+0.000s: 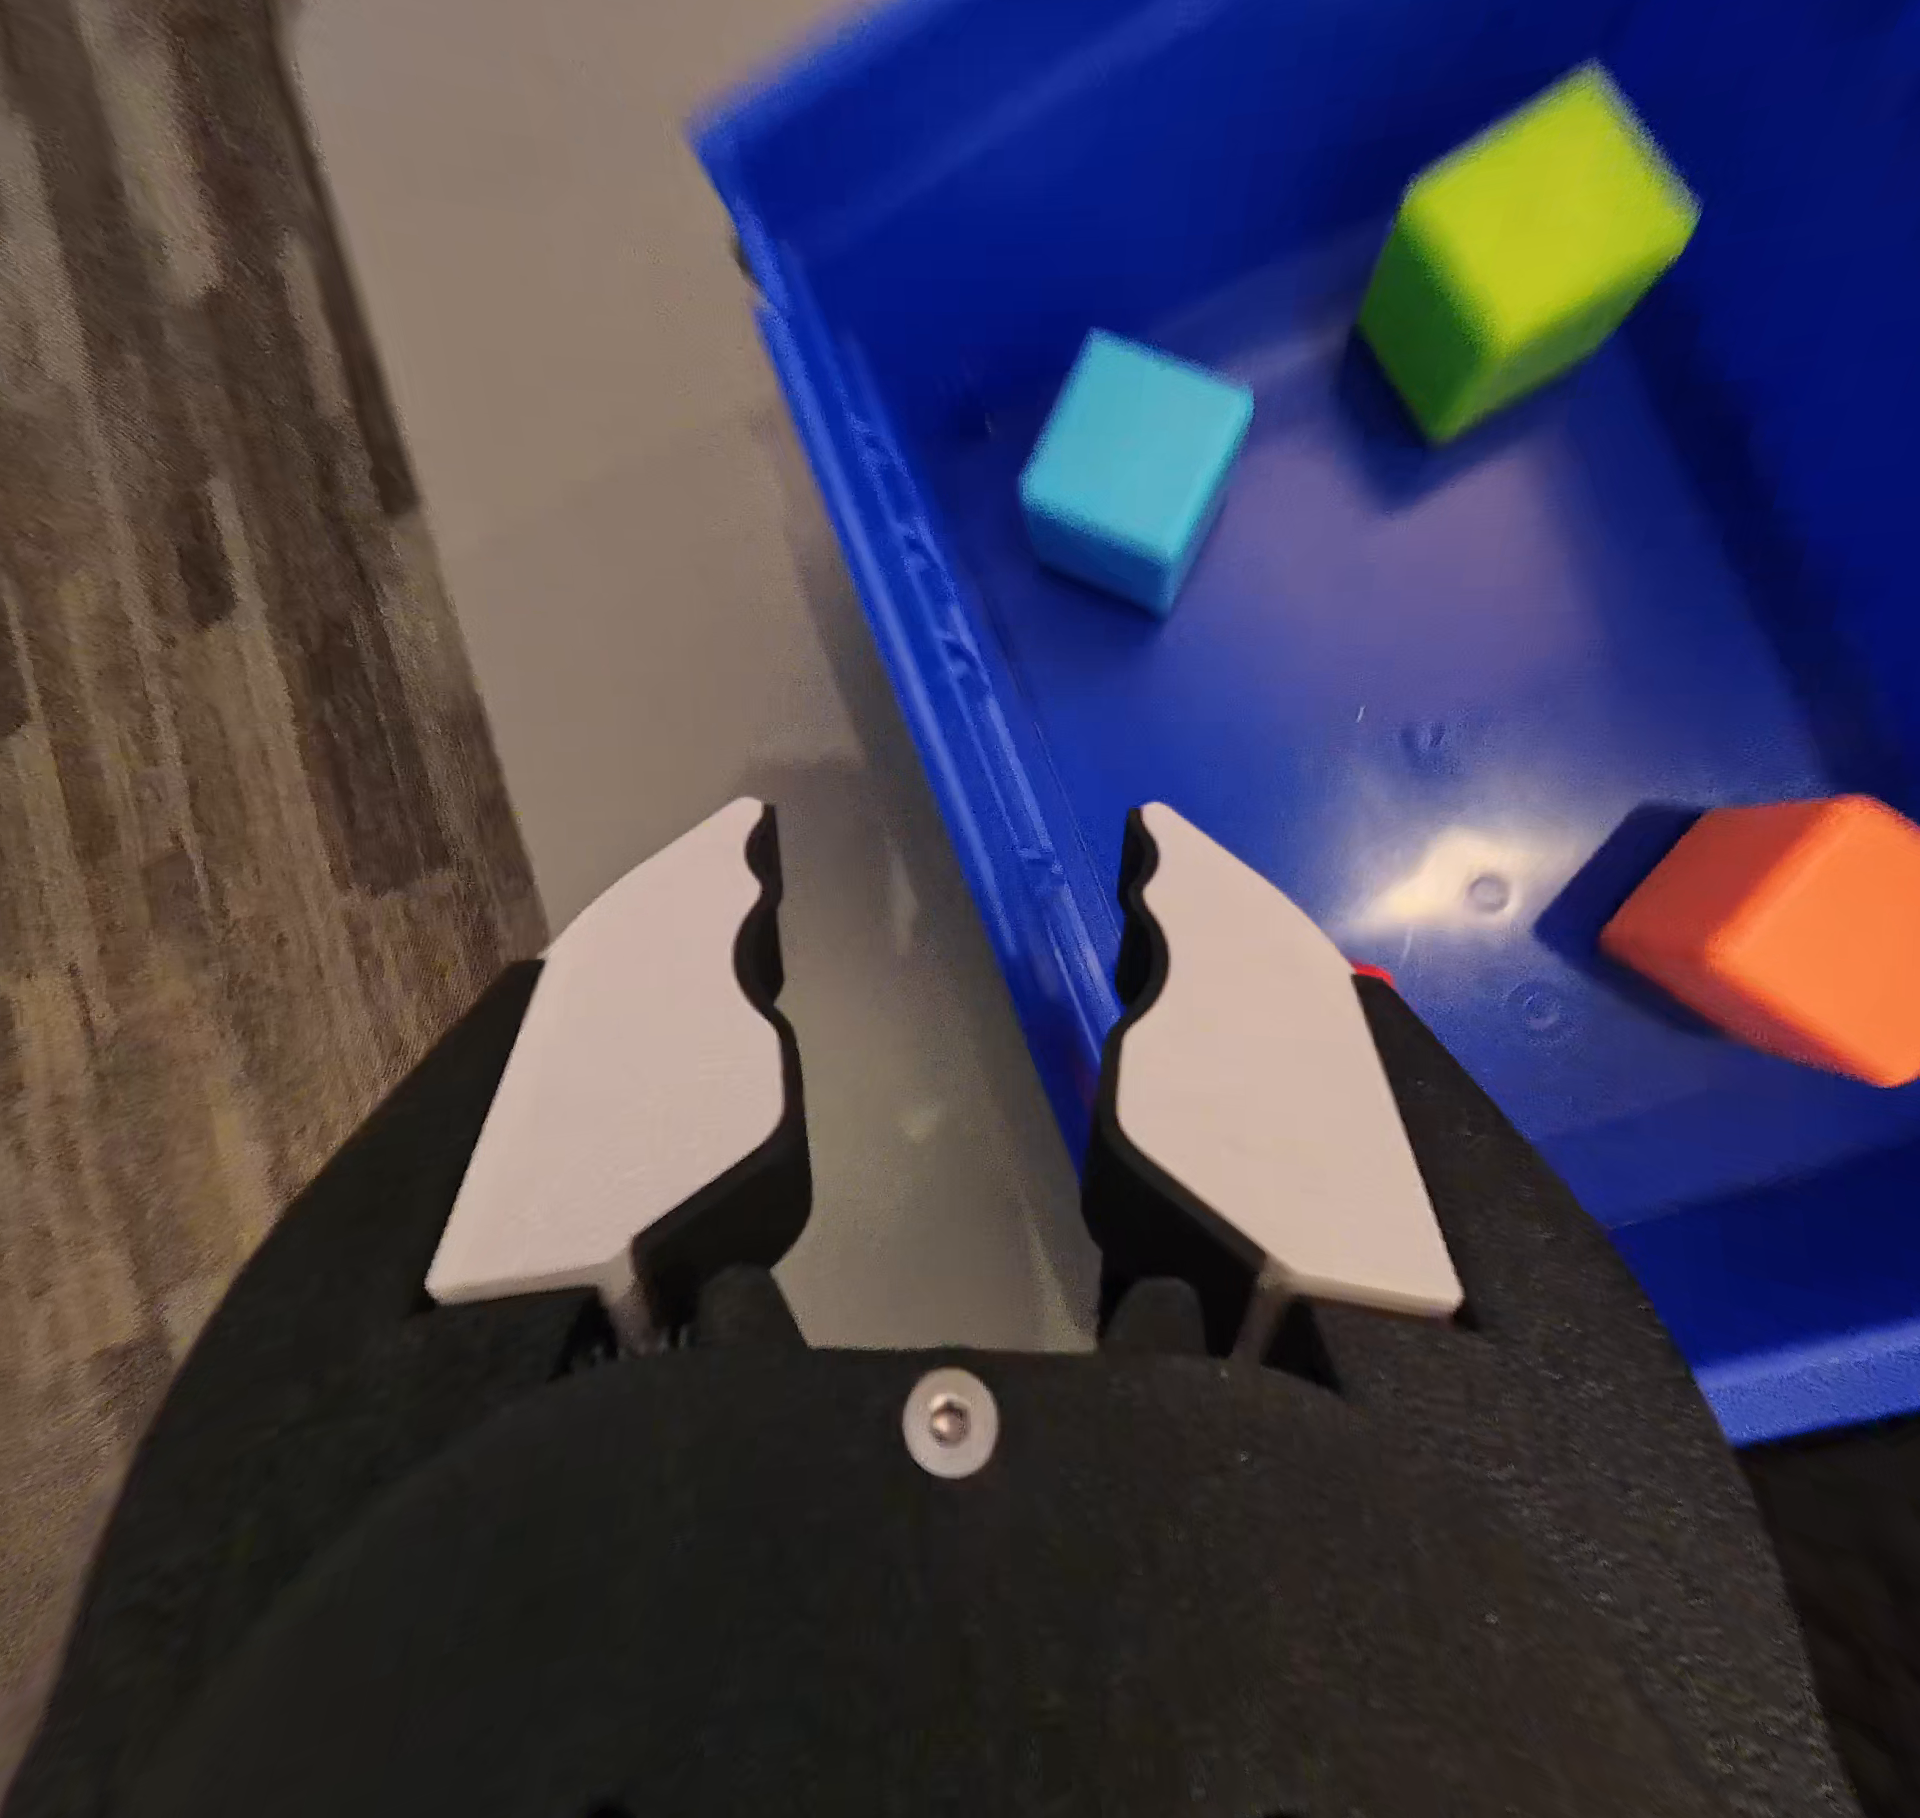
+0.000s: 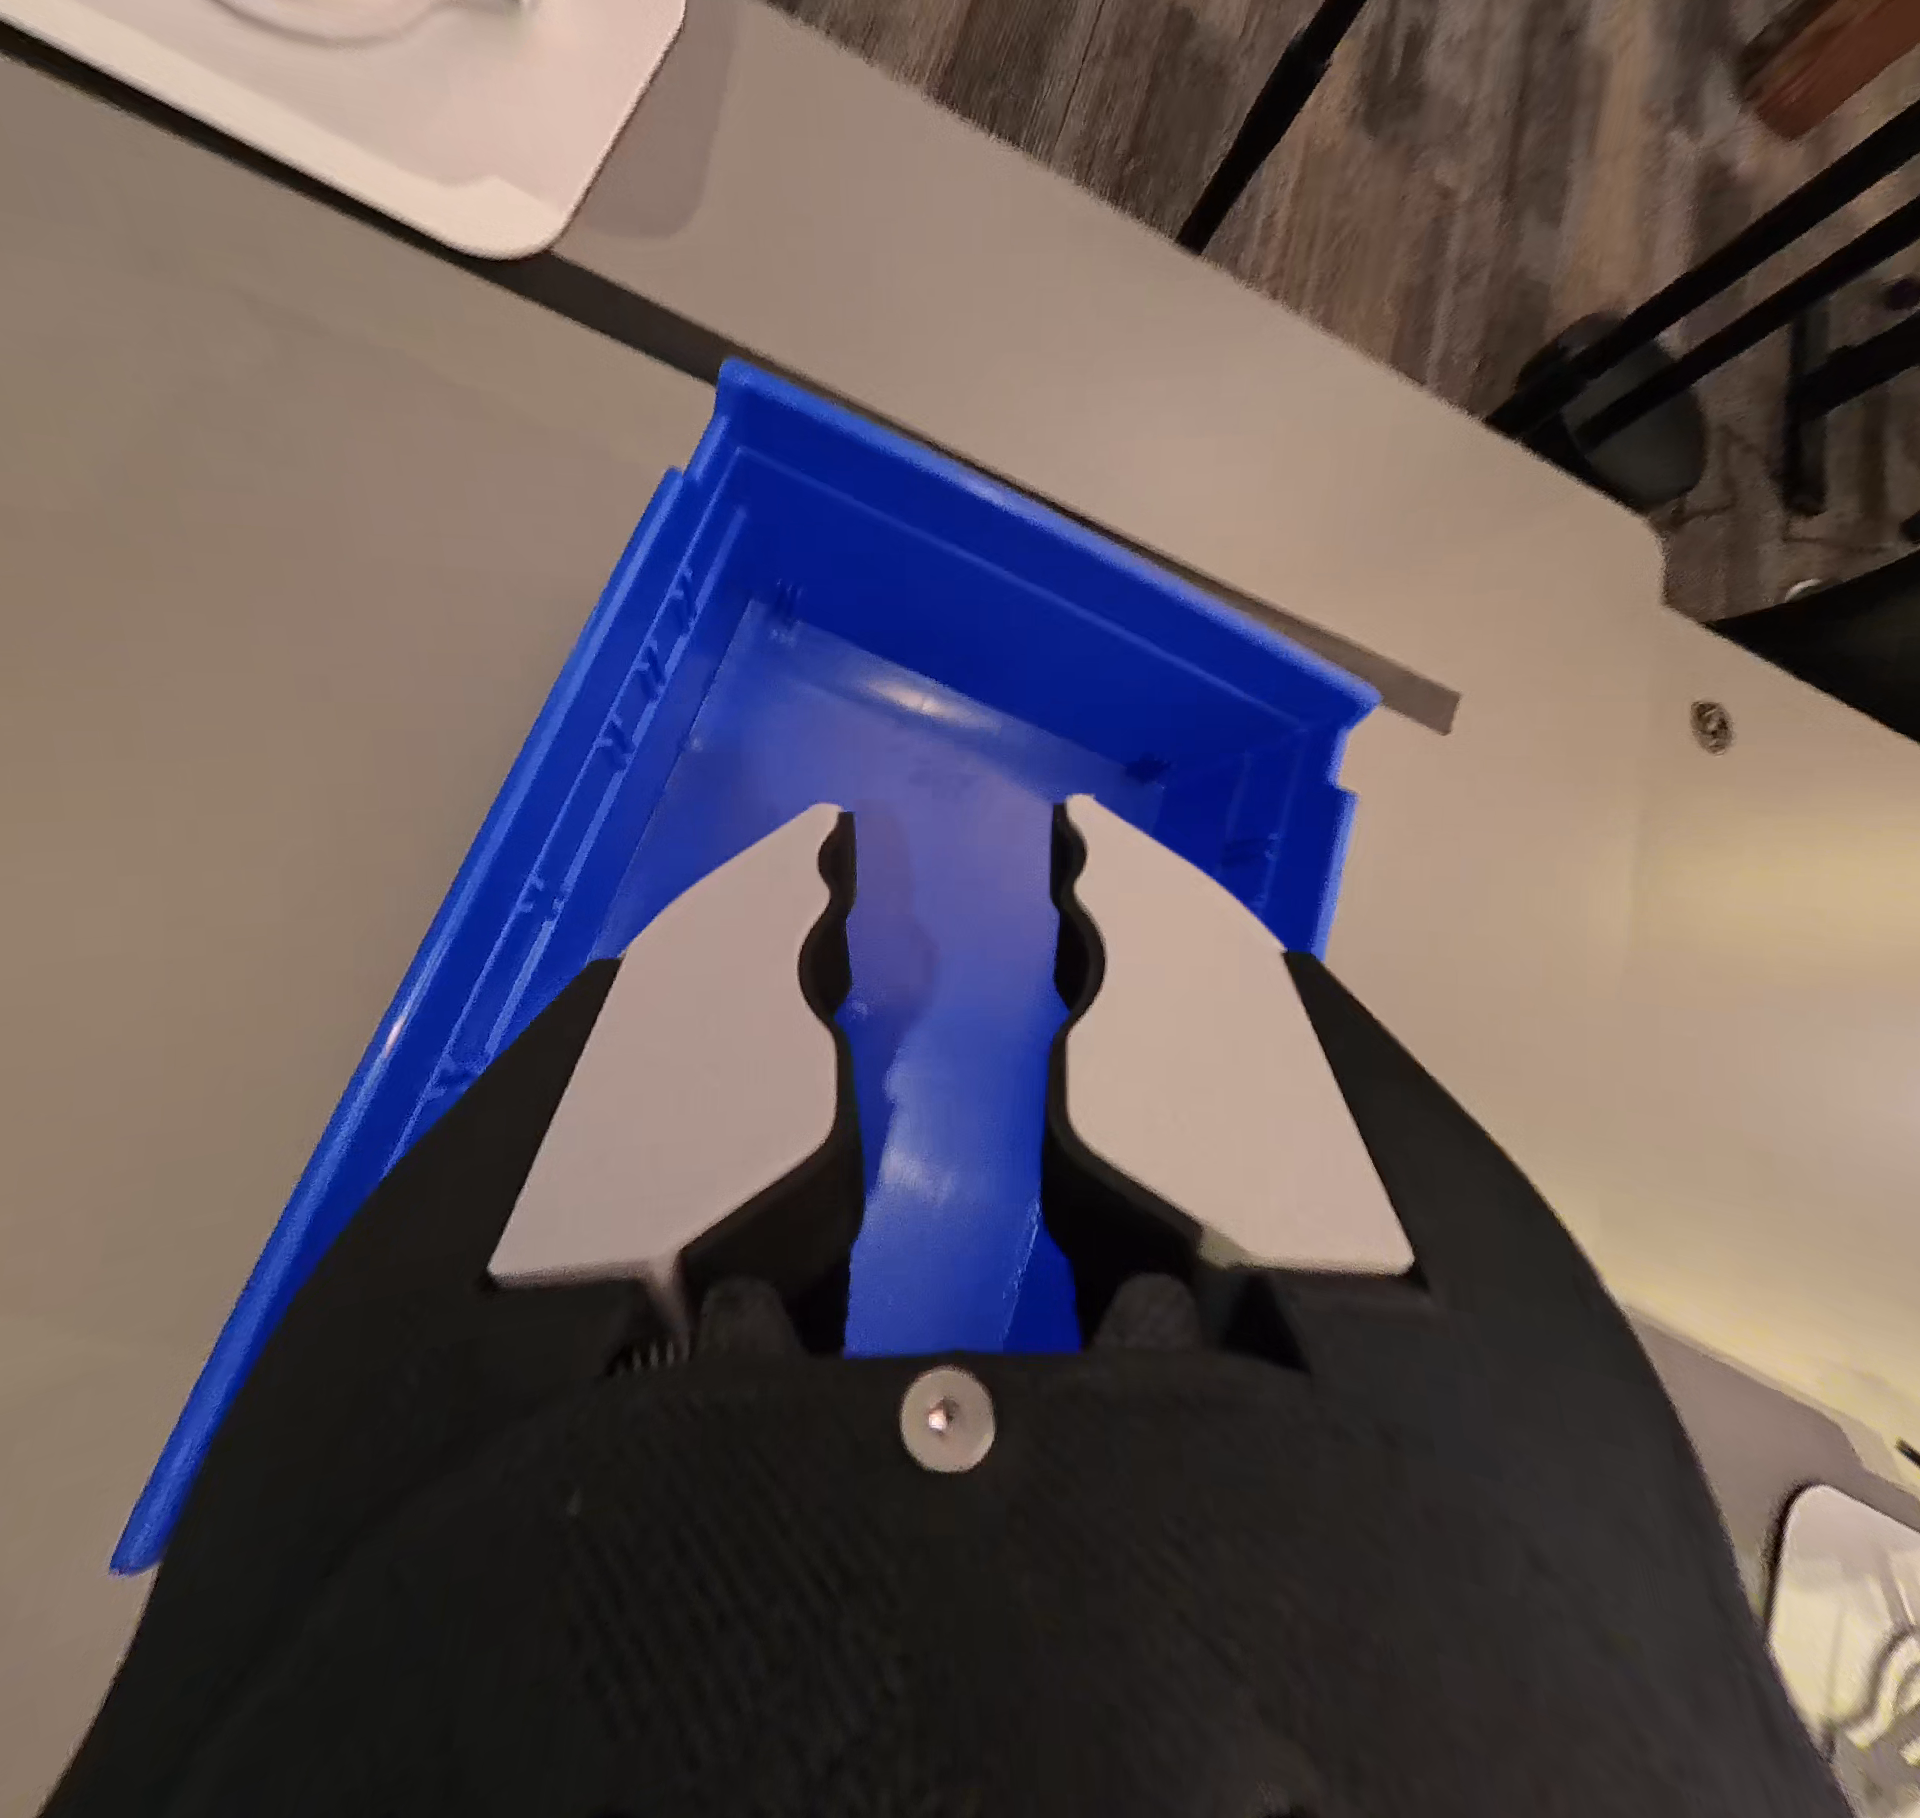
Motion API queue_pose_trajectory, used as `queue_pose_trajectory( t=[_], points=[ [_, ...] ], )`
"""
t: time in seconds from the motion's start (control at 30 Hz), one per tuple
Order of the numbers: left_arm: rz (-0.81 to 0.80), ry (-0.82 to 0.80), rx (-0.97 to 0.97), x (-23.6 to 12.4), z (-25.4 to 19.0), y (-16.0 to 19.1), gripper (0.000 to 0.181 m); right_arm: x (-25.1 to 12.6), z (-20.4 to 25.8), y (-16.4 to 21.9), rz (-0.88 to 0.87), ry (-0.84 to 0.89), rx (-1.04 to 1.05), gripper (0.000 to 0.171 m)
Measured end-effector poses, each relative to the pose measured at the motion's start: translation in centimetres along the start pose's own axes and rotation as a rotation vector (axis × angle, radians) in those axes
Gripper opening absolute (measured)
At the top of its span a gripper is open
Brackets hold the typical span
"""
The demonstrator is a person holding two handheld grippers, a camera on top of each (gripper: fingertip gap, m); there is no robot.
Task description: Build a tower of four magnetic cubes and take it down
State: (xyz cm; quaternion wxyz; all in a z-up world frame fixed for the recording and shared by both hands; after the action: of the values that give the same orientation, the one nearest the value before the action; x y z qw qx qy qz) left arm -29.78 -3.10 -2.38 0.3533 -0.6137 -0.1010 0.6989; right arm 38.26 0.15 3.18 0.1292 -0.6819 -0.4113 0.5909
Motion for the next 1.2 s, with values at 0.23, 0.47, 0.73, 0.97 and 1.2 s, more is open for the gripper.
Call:
queue_pose_trajectory(
  t=[0.23, 0.47, 0.73, 0.97, 1.2],
  points=[
    [-0.557, 0.109, 0.004, -10.6, -2.4, -4.4, 0.078, -4.3, -1.2, -3.4, -0.426, 0.060, 0.013, 0.037],
    [-0.437, 0.383, 0.293, -9.7, -8.6, -3.5, 0.054, -7.6, -1.3, -3.9, -0.689, 0.014, 0.004, 0.050],
    [0.060, 0.397, 0.572, -4.1, -14.8, -0.7, 0.070, -6.3, -1.9, -3.3, -0.615, -0.005, 0.023, 0.050],
    [0.334, 0.398, 0.578, -0.1, -16.9, 0.7, 0.064, -5.9, -1.8, -3.2, -0.585, 0.006, -0.001, 0.051],
    [0.375, 0.399, 0.632, 1.5, -16.9, 1.5, 0.047, -5.6, -2.2, -2.9, -0.565, 0.001, 0.008, 0.050]
  ],
)
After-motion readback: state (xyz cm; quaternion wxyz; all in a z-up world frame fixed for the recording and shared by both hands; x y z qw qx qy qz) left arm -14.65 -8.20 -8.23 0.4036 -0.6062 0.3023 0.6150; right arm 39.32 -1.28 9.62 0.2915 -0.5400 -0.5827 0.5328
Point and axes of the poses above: each gripper's, where its closed fingertips meet, x out along the fingers, y out of its underside, z = x × y across the jaws, the point moved 5 cm from there along -x, back along the fingers, and after that the axes turned 1 degree about -z, right-handed, at the moved point
